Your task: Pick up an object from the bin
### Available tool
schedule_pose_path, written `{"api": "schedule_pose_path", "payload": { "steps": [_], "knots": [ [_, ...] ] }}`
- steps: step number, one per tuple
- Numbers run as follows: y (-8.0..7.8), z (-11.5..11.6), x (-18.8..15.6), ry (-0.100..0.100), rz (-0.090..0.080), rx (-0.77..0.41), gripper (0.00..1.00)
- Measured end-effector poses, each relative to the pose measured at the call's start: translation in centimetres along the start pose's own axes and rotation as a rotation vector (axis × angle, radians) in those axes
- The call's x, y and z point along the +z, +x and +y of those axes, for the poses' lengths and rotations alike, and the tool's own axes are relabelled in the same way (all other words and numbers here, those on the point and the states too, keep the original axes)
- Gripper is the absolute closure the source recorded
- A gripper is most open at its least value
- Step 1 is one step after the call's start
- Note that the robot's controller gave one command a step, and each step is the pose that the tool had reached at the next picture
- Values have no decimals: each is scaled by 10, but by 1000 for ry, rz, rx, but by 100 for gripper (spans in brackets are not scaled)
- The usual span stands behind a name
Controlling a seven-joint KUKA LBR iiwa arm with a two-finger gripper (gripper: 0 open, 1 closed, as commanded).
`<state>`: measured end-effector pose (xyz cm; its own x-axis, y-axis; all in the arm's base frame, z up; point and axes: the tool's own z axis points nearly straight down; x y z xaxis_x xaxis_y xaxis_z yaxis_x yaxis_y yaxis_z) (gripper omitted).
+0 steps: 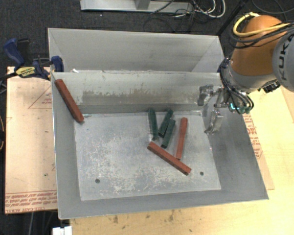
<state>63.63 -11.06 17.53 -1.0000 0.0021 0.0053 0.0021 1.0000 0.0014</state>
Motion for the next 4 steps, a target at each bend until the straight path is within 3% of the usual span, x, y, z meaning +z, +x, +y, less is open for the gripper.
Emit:
{"api": "schedule_pose_path", "payload": {
  "steps": [1,2,3,4],
  "knots": [
    [-2,0,-5,1,-8,-2,0],
    [49,31,23,2,-9,-359,0],
    [89,43,26,1,-6,-407,0],
    [96,71,64,2,-6,-496,0]
  ]
}}
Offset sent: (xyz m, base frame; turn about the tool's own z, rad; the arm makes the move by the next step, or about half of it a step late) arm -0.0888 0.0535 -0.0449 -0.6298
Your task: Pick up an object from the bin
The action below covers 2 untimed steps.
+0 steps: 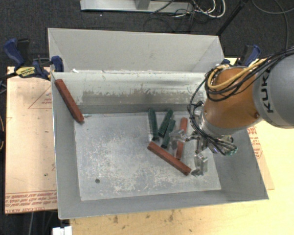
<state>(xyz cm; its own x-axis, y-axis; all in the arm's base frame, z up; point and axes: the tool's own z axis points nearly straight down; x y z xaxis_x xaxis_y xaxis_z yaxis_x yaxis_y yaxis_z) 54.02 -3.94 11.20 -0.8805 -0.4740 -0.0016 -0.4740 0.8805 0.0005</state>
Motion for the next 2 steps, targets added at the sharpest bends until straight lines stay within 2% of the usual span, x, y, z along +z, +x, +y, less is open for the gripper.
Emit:
{"api": "schedule_pose_path", "payload": {
  "steps": [1,2],
  "knots": [
    [8,12,30,0,-1,197,0],
    [5,17,40,1,0,107,100]
  ]
}}
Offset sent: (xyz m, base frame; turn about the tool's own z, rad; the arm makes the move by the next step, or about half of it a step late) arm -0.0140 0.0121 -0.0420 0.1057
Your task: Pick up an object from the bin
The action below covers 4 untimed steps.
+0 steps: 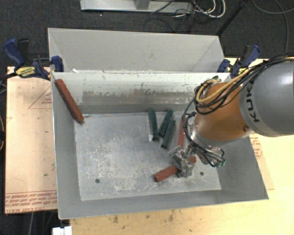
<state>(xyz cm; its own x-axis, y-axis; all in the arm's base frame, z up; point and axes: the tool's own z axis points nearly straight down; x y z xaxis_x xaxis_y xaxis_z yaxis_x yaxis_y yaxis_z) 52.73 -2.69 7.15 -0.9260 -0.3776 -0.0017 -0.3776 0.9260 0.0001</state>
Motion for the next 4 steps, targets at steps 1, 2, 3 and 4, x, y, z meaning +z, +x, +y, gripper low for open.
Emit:
{"api": "schedule_pose_path", "payload": {
  "steps": [1,2,3,4],
  "knots": [
    [0,0,0,0,0,-1,100],
    [2,1,-11,-3,6,-1,100],
    [-1,1,-30,0,-2,-1,100],
    [0,1,-40,0,-1,-1,100]
  ]
}}
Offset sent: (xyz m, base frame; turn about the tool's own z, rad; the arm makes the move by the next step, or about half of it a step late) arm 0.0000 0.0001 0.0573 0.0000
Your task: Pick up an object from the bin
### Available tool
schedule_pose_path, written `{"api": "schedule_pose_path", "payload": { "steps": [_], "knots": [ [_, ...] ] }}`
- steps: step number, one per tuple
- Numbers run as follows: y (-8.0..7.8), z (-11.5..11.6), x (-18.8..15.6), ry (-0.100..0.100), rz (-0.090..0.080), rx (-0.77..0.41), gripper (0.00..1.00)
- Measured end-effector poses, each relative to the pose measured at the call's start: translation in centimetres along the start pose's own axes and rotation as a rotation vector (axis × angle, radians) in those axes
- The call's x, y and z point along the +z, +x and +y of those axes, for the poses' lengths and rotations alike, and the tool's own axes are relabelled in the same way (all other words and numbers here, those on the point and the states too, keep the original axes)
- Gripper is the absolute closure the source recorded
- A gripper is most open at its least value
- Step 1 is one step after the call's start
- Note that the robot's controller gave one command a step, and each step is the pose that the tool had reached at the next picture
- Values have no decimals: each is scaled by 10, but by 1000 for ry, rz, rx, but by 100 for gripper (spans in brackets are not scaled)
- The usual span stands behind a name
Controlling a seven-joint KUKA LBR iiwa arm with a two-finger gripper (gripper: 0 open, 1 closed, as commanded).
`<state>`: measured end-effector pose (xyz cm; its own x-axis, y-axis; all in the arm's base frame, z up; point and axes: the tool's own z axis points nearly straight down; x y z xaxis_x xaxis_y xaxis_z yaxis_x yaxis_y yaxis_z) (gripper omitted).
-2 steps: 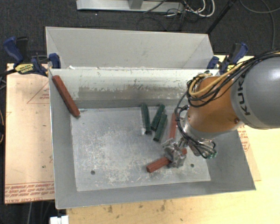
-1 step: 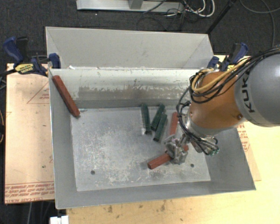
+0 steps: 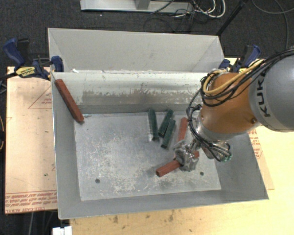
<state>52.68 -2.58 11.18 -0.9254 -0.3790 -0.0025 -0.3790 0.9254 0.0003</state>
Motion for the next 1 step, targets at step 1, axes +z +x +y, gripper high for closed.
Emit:
{"api": "schedule_pose_path", "payload": {
  "steps": [1],
  "knots": [
    [1,1,-19,-3,6,1,100]
  ]
}}
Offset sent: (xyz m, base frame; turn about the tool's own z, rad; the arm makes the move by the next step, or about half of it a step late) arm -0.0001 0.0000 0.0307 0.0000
